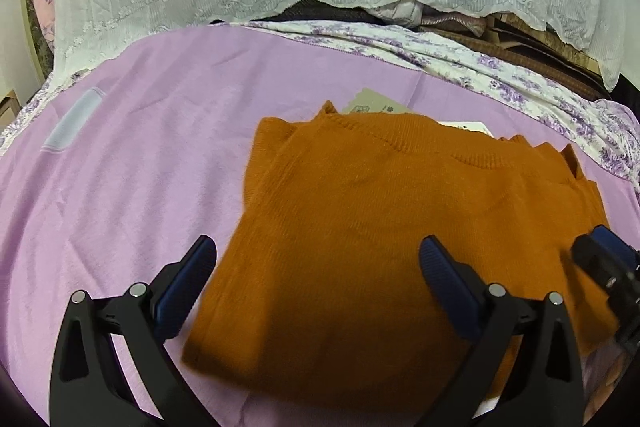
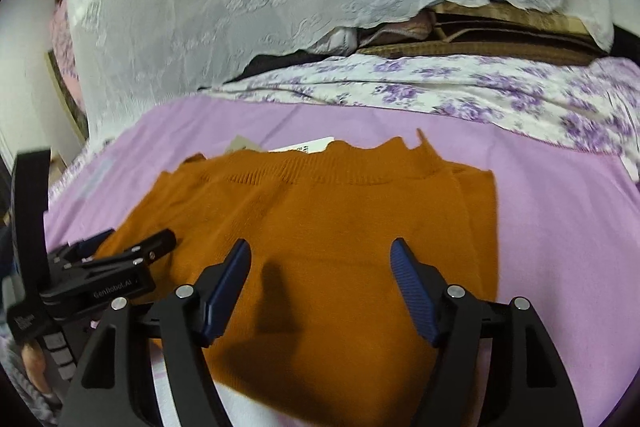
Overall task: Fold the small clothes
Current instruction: 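Press and smooth the folded cardigan with both open grippers, then grasp the side edge of the folded cardigan with the right gripper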
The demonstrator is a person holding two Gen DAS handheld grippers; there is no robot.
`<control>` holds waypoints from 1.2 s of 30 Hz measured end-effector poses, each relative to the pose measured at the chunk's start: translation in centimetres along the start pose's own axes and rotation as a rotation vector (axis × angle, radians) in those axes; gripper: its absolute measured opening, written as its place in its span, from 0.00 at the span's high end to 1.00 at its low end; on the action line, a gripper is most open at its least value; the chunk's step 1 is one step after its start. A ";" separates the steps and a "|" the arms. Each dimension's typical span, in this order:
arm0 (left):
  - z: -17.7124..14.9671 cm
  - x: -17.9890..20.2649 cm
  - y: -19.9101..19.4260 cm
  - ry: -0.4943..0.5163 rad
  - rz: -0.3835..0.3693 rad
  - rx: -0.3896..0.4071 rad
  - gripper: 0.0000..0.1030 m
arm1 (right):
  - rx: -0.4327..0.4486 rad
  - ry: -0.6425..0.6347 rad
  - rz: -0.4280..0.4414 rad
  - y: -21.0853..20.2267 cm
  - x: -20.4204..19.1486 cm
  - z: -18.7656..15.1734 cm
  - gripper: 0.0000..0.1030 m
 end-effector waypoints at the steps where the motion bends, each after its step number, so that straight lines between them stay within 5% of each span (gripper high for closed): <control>1: -0.1 -0.1 -0.4 -0.001 0.005 0.005 0.04 | 0.008 0.012 0.004 -0.4 0.2 0.0 0.29; 14: -0.9 2.6 -5.0 0.071 -0.002 0.057 0.04 | 0.088 0.287 0.003 -5.3 8.1 1.4 0.30; 23: -0.9 8.6 -6.1 0.155 -0.068 0.046 0.04 | -0.036 0.505 0.136 -1.8 11.1 0.0 0.30; 27: -0.2 10.1 -5.7 0.192 -0.024 0.067 0.04 | -0.052 0.510 0.166 -0.8 10.8 0.4 0.30; 33: -1.6 9.9 -2.0 0.121 -0.028 -0.045 0.04 | -0.080 0.477 0.174 0.6 10.1 0.4 0.30; 36: -2.2 9.6 -1.5 0.086 -0.061 -0.070 0.04 | -0.091 0.447 0.161 1.5 9.8 0.4 0.46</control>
Point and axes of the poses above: each gripper's, at about its wrist camera, not at the fingertips, and y roughly the way its jaws point, x to its right, z to its top, the point moved 10 cm from there along y, roughly the way its jaws point, and after that the axes turned 4 degrees about x, right-handed, at the moved point
